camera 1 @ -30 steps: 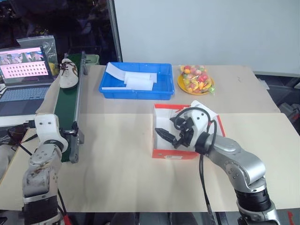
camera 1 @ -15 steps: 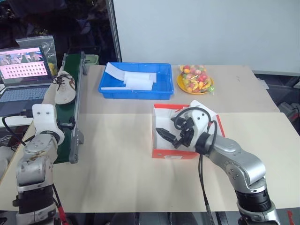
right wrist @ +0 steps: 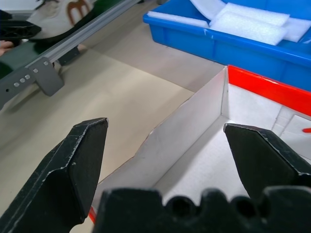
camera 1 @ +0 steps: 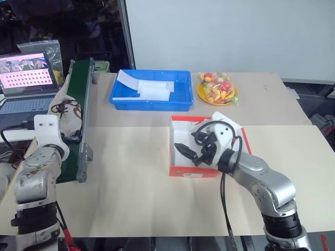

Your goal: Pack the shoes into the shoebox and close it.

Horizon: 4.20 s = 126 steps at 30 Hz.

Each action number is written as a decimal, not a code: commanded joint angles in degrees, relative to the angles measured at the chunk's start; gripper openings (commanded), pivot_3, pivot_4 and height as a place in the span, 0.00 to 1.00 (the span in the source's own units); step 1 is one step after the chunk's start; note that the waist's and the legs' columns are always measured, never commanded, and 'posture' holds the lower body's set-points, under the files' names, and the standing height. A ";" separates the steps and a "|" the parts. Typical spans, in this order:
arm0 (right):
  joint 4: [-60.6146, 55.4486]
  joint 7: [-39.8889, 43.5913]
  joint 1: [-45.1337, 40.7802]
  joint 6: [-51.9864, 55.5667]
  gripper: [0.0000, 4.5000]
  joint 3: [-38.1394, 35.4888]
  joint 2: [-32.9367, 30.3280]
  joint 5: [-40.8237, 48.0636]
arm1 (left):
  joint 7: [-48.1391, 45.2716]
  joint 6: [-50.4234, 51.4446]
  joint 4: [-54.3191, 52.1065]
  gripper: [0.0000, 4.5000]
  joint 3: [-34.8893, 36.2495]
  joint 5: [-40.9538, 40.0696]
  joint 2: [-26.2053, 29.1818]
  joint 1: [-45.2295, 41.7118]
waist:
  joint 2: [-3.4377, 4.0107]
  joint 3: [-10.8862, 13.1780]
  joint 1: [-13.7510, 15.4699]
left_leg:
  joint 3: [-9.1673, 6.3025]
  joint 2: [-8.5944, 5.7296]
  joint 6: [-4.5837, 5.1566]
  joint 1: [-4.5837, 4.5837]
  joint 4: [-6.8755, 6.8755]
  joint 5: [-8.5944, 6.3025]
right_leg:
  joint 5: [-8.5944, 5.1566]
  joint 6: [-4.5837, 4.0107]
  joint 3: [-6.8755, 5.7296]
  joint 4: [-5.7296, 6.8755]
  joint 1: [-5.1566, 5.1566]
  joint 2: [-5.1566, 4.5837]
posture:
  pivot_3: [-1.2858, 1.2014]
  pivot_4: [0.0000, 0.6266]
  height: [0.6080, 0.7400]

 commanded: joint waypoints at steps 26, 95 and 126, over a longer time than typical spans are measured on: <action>-4.33 -1.41 -0.08 0.28 1.00 -4.34 -0.33 0.95 | -1.16 3.05 3.89 0.01 -1.39 -0.67 -3.69 0.57 | 0.03 -0.02 0.87 | -0.03 -0.03 0.00 0.64 -0.02 0.06 | 0.12 -0.19 -0.02 0.14 0.59 -0.04 | 0.52 0.24 0.88; 29.74 -49.68 -25.04 13.39 0.32 -19.19 22.54 54.28 | -13.81 -2.47 -13.42 0.00 -18.51 -20.39 -16.79 -7.21 | -0.28 0.17 -2.86 | 0.13 0.04 0.04 -0.05 0.10 0.14 | 0.52 -0.08 -0.06 0.05 -0.07 0.11 | 0.52 0.24 0.88; 24.61 -48.15 -28.36 16.37 0.17 -19.40 3.97 45.49 | -12.39 -5.53 -14.27 0.42 -20.92 -15.93 -15.25 -6.70 | -0.21 0.21 -2.42 | 0.12 0.01 0.06 -0.11 0.11 0.13 | 0.53 -0.08 -0.07 0.00 -0.07 0.08 | 0.52 0.24 0.88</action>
